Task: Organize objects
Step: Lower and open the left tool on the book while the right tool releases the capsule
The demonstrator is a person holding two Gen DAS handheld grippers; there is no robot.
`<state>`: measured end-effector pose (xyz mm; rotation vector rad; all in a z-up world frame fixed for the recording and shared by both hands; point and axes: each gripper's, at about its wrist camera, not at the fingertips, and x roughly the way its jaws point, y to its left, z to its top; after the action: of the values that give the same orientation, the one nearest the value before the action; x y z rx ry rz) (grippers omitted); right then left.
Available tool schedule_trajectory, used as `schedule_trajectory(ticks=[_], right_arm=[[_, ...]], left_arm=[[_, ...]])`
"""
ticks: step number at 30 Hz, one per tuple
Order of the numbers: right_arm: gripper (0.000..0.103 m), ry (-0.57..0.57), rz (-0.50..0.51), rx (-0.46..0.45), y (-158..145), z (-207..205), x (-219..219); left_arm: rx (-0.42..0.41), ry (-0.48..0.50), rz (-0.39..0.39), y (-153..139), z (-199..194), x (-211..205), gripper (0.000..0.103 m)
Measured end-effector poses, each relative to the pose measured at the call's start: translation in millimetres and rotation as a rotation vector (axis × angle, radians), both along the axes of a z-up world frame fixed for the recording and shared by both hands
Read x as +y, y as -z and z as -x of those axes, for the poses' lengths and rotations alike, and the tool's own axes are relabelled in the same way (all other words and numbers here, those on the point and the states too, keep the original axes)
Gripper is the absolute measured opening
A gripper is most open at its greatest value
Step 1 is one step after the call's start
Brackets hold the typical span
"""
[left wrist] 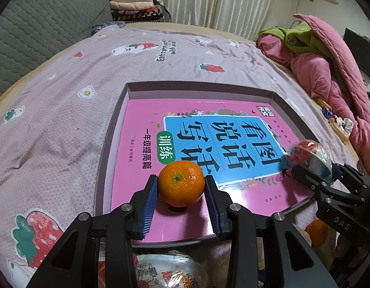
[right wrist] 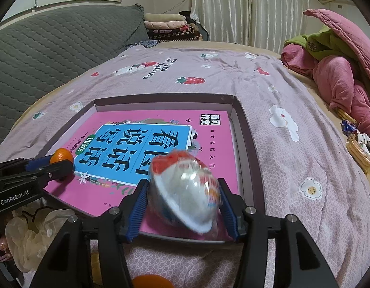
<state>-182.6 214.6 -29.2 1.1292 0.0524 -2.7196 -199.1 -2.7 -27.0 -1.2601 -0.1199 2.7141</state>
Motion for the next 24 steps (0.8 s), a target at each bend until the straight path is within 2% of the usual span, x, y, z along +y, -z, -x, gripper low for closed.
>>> schedule_trajectory(ticks=[4,7,18,24], right_arm=[[0.058,0.001,-0.001,0.001,0.0,-0.3,0.4],[0.065,0.004,-0.001,0.006,-0.7,-1.5,1.1],[0.065,0.02,0.016,0.032,-6.6,-4.8,4.0],[0.069,0.021,0.021,0.066,-12.5,-9.6,5.5]], left_arm=[[-0.001,-0.002,-0.003,-0.9,0.2,-1.6,0.04],[0.007,-0.007,-0.009,-3.0,-0.1,-4.0,0.043],[0.04,-0.015,-0.011,-12.9,-5.0,-9.1,0.05],[0.072,-0.031,-0.033,-25.1,-11.4,-19.3,0.053]])
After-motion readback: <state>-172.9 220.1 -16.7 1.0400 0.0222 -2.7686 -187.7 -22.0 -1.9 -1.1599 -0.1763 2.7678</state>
